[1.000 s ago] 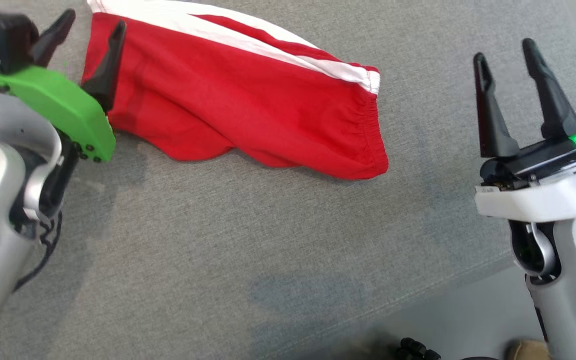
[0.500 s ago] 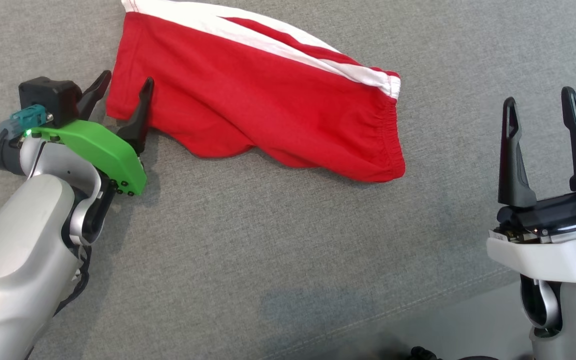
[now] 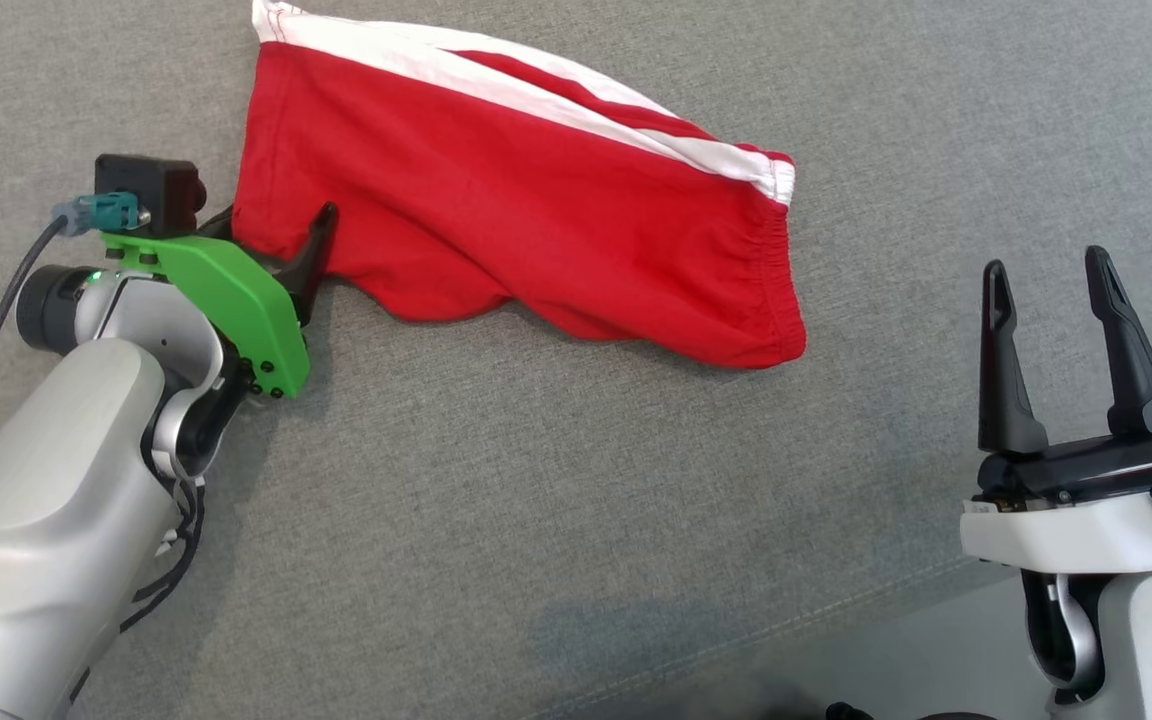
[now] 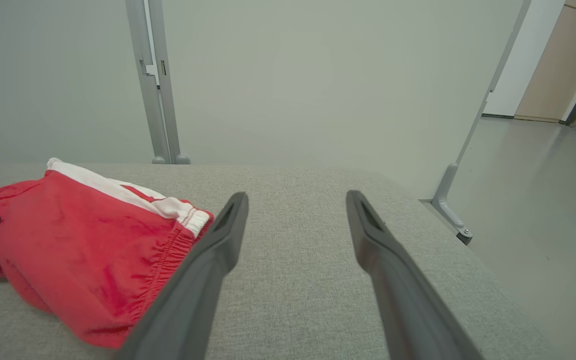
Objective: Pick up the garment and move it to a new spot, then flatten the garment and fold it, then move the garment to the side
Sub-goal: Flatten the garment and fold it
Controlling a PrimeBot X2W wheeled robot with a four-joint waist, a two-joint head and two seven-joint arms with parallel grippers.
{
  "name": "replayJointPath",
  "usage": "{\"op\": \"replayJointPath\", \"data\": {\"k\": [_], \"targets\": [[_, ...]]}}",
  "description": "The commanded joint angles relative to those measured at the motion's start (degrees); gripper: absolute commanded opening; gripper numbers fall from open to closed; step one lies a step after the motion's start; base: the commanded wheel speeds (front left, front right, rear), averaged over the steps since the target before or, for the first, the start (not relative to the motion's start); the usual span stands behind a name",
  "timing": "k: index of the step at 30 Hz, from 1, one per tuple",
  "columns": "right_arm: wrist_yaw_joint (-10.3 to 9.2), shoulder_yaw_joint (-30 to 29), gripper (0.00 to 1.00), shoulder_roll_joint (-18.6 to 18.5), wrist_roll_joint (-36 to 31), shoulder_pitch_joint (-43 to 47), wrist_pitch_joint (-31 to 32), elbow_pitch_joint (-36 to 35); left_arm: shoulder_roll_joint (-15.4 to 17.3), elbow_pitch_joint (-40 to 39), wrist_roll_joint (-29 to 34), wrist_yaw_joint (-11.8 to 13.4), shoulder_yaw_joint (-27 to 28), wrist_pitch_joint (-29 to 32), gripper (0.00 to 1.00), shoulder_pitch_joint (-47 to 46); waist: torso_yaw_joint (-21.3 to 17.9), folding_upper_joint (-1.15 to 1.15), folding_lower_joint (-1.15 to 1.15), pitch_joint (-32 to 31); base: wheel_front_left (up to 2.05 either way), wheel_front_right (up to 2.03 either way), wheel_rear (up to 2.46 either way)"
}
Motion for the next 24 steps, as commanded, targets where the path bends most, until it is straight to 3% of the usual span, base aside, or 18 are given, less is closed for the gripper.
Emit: {"op": "replayJointPath", "data": {"k": [1,3,4,6,10,15,20,24], "targets": [[-0.08,0.22,1.0,0.04,0.39,0.26,-0.16,0.1,-0.19,0.84,-0.13,-0.1,-0.4,0.84,1.0,-0.54,0.07,0.0,0.0,-0.01,0.0,0.0,0.0],[-0.08,0.32,1.0,0.02,0.52,0.11,-0.16,0.23,-0.73,1.64,-0.1,-0.16,-0.75,1.47,1.0,-1.22,0.05,0.0,0.0,0.0,0.0,0.0,0.0],[-0.08,0.39,1.0,0.02,0.49,-0.03,-0.16,0.24,-0.91,2.09,0.11,-0.39,-0.99,1.68,0.76,-1.49,0.03,0.0,0.0,0.03,0.0,0.0,0.0],[-0.08,0.55,1.0,0.02,0.5,-0.34,-0.16,0.37,-1.86,3.08,-1.15,-1.39,-0.84,1.8,0.0,-1.53,-0.09,0.0,0.0,0.05,0.0,0.0,0.0],[-0.08,0.96,1.0,0.02,0.08,-0.57,-0.16,0.64,-2.62,4.45,-1.89,-2.97,-0.54,0.86,0.0,-1.48,-0.32,0.0,0.0,-0.22,0.0,0.0,0.0],[-0.08,0.29,1.0,0.03,-0.55,0.8,-0.16,0.95,-2.13,2.1,-1.15,-1.7,0.2,-2.72,0.0,0.33,0.43,0.0,0.0,-1.51,0.0,0.0,0.0],[-0.08,-0.36,1.0,0.03,-0.84,2.16,-0.16,1.83,-1.02,-5.43,-0.93,1.55,-0.12,-4.49,0.0,5.86,2.53,0.0,0.0,-3.38,0.0,0.0,0.0],[-0.08,-0.11,1.0,0.01,-1.29,3.49,-0.16,2.39,-0.3,-13.52,-1.01,5.56,-0.05,-6.06,0.0,11.75,5.02,0.0,0.0,-4.73,0.0,0.0,0.0]]}}
